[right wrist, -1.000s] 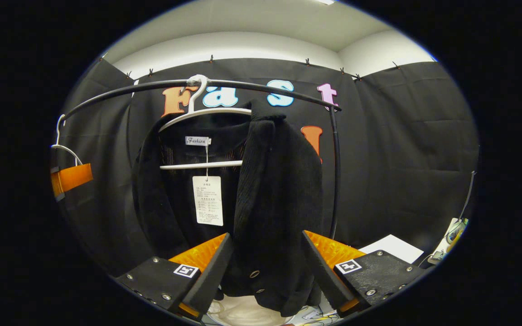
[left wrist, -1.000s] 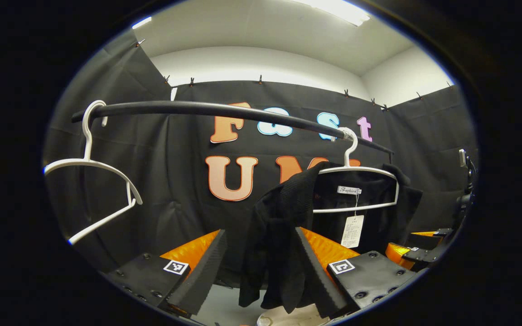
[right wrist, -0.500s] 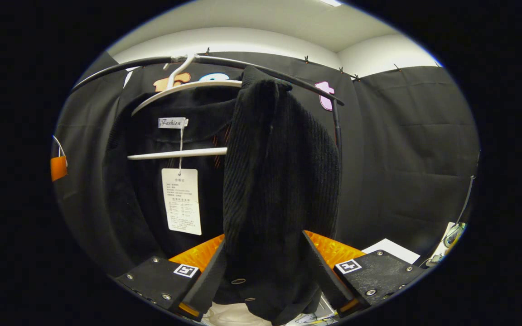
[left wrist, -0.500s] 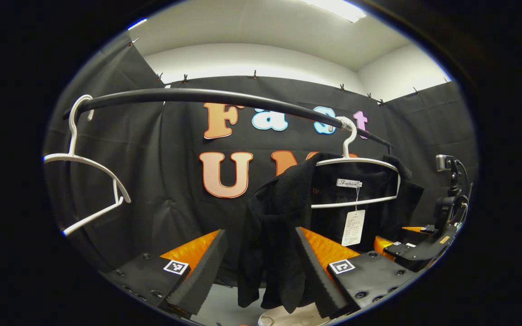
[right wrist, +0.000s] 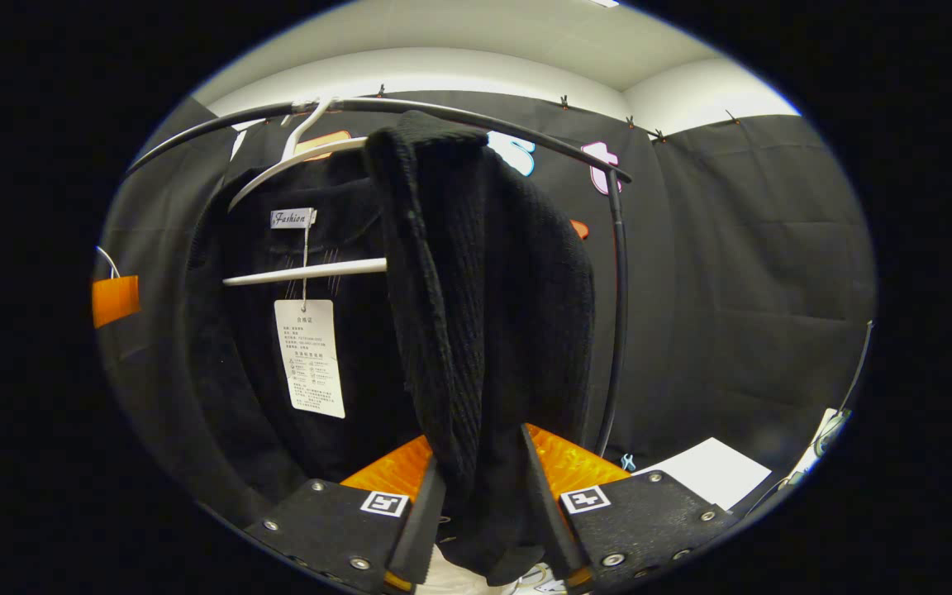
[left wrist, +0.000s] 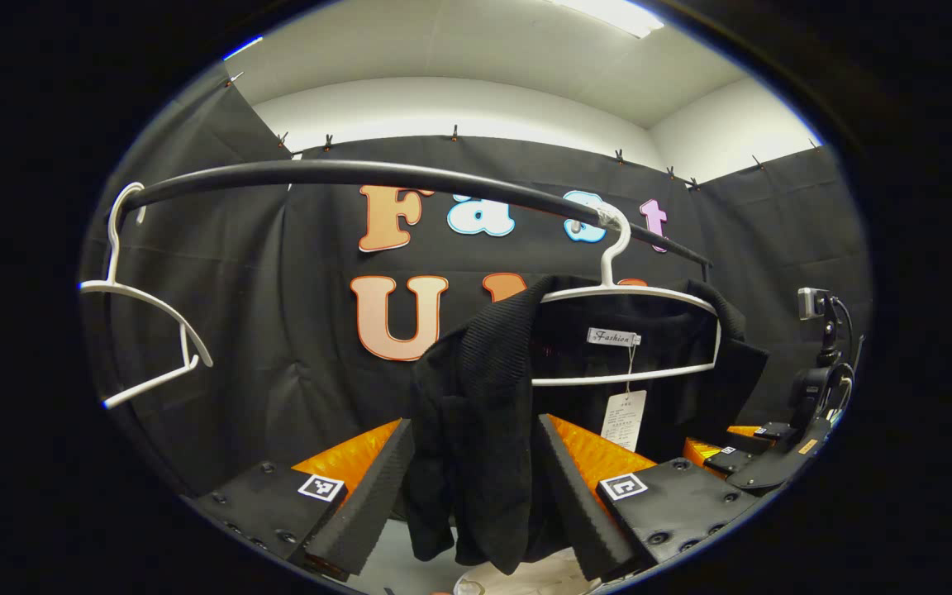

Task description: Grasp the clothes on the hanger with both hands and then place them into the laundry hamper below.

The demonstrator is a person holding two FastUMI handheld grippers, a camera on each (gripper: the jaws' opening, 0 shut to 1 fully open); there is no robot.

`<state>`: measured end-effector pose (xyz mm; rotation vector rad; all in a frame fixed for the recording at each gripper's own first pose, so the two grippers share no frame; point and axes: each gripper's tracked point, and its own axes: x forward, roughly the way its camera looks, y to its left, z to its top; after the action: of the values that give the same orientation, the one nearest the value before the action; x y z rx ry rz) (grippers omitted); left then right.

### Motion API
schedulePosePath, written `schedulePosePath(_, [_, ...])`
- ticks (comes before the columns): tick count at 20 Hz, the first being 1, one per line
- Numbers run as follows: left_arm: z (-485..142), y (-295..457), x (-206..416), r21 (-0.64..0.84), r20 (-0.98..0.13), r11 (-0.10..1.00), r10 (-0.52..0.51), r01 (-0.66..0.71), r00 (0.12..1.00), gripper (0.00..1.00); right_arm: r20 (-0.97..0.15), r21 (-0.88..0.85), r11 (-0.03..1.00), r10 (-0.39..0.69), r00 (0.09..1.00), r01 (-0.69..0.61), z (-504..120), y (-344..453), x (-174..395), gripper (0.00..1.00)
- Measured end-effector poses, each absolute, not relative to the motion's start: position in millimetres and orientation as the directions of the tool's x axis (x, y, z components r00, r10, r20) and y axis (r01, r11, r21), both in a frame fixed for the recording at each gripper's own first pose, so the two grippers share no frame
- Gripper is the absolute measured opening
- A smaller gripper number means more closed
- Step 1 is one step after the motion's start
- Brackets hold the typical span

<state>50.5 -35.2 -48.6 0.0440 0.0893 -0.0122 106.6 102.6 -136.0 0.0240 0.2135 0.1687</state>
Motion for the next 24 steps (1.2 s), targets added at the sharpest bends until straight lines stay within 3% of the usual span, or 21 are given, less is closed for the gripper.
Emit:
schedulePosePath(1, [-50.6, -37.7, 51.2, 0.041, -0.093, 0.999, -0.005, 0.009, 0.996, 0.96, -0.213, 0.053, 0.984, 0.18, 0.96, -0.172, -136.4, 100.1, 105.1, 0.55])
schedulePosePath(3, [-55.9, -43.9, 50.9, 0.029, -0.098, 1.0, 0.008, -0.005, 0.995, 0.96, -0.217, 0.065, 0.98, 0.2, 0.955, -0.19, -135.4, 96.8, 101.9, 0.43])
schedulePosePath(4, [-57.3, -46.9, 51.0, 0.026, -0.096, 1.0, 0.011, -0.009, 0.995, 0.97, -0.215, 0.067, 0.978, 0.209, 0.954, -0.199, -135.3, 95.1, 101.2, 0.2])
schedulePosePath(5, [-58.7, -49.0, 51.7, 0.028, -0.09, 1.0, 0.016, -0.013, 0.996, 0.93, -0.214, 0.066, 0.976, 0.215, 0.953, -0.206, -134.6, 92.3, 100.0, 0.24])
schedulePosePath(6, [-59.2, -50.3, 53.0, 0.035, -0.086, 0.999, 0.024, -0.021, 0.996, 0.93, -0.214, 0.066, 0.975, 0.221, 0.951, -0.212, -133.7, 89.1, 97.8, 0.1])
schedulePosePath(7, [-61.7, -51.2, 54.3, 0.043, -0.081, 0.999, 0.031, -0.027, 0.996, 0.93, -0.216, 0.07, 0.973, 0.23, 0.949, -0.22, -132.2, 87.1, 95.4, 0.07])
schedulePosePath(8, [-62.4, -53.2, 55.7, 0.049, -0.077, 0.998, 0.035, -0.031, 0.996, 0.93, -0.218, 0.073, 0.971, 0.236, 0.947, -0.226, -130.8, 85.6, 93.9, 0.13])
schedulePosePath(16, [-84.0, -78.3, 76.7, 0.06, -0.089, 0.998, 0.017, -0.012, 0.996, 0.97, -0.197, 0.075, 0.962, 0.272, 0.942, -0.262, -118.1, 67.5, 81.4, 0.04])
schedulePosePath(18, [-100.5, -76.3, 83.7, 0.066, -0.119, 0.998, 0.028, -0.021, 0.992, 0.93, -0.192, 0.083, 0.959, 0.281, 0.94, -0.269, -114.5, 65.4, 77.0, 0.04])
schedulePosePath(19, [-109.1, -73.9, 88.0, 0.064, -0.136, 0.998, 0.038, -0.03, 0.99, 0.96, -0.19, 0.086, 0.958, 0.285, 0.939, -0.273, -114.8, 64.5, 76.3, 0.04])
schedulePosePath(24, [-146.7, -48.6, 107.6, 0.074, -0.204, 0.992, 0.116, -0.102, 0.972, 0.94, -0.183, 0.12, 0.958, 0.28, 0.942, -0.261, -101.5, 54.8, 78.0, 0.03])
